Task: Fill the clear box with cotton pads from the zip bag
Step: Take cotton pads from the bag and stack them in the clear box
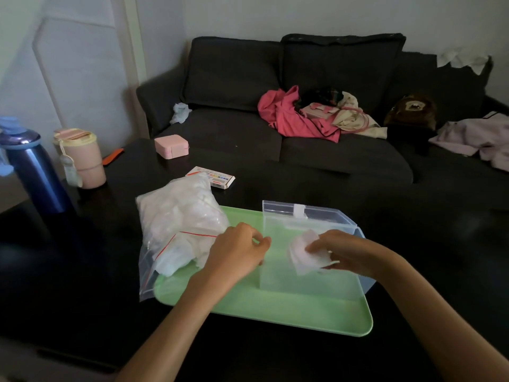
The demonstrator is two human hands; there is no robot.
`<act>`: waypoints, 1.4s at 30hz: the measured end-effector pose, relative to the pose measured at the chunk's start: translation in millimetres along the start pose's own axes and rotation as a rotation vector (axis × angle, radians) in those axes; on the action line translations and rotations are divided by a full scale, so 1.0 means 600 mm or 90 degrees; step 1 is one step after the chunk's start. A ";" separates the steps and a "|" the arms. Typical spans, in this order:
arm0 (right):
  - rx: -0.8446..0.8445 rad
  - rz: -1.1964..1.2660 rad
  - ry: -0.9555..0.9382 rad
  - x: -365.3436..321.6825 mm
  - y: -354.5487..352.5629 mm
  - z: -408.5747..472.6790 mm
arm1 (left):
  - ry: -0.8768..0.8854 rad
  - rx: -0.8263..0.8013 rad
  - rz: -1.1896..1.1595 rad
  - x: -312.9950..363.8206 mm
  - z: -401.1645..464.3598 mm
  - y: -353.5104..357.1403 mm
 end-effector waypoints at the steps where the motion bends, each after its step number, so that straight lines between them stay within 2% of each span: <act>1: -0.051 0.027 0.016 0.004 0.002 -0.005 | -0.001 -0.005 -0.018 -0.004 -0.002 -0.002; 4: -0.099 0.083 0.057 0.010 0.011 -0.004 | -0.018 -0.027 -0.049 -0.018 0.001 0.001; 9: -0.014 0.114 0.120 0.008 0.029 0.038 | -0.040 -0.117 -0.256 -0.023 0.003 0.015; 15: 0.028 0.128 0.156 0.018 0.061 0.076 | 0.000 -0.114 -0.301 -0.034 -0.002 0.020; 17: 0.090 0.040 0.138 0.020 0.063 0.085 | 0.004 -0.111 -0.313 -0.039 -0.002 0.020; 18: 0.129 -0.059 0.127 0.018 0.061 0.087 | 0.006 -0.111 -0.315 -0.041 -0.002 0.021; 21: 0.236 -0.486 0.104 0.004 0.061 0.077 | 0.012 -0.104 -0.314 -0.045 -0.001 0.021; 23: 0.271 -0.620 0.048 -0.008 0.063 0.071 | 0.014 -0.102 -0.315 -0.045 0.000 0.022; 29: 0.174 -0.669 -0.186 -0.024 0.054 0.046 | 0.010 -0.110 -0.304 -0.045 -0.001 0.021; 32: 0.095 -0.675 -0.174 -0.014 0.055 0.051 | 0.017 -0.110 -0.301 -0.044 -0.002 0.021; 37: 0.072 -0.647 -0.157 -0.008 0.062 0.068 | 0.020 -0.118 -0.298 -0.044 -0.003 0.023; 42: 0.040 -0.714 -0.178 -0.014 0.078 0.062 | 0.027 -0.102 -0.265 -0.038 -0.009 0.026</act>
Point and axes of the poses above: each hand's wrist, its own z-axis towards the middle knuckle, its own y-axis out of the palm, x = y × z, the point moved 3 cm from there along z, towards the middle knuckle, and after that the axes turned 9 degrees about -x, right-handed, at the moved point
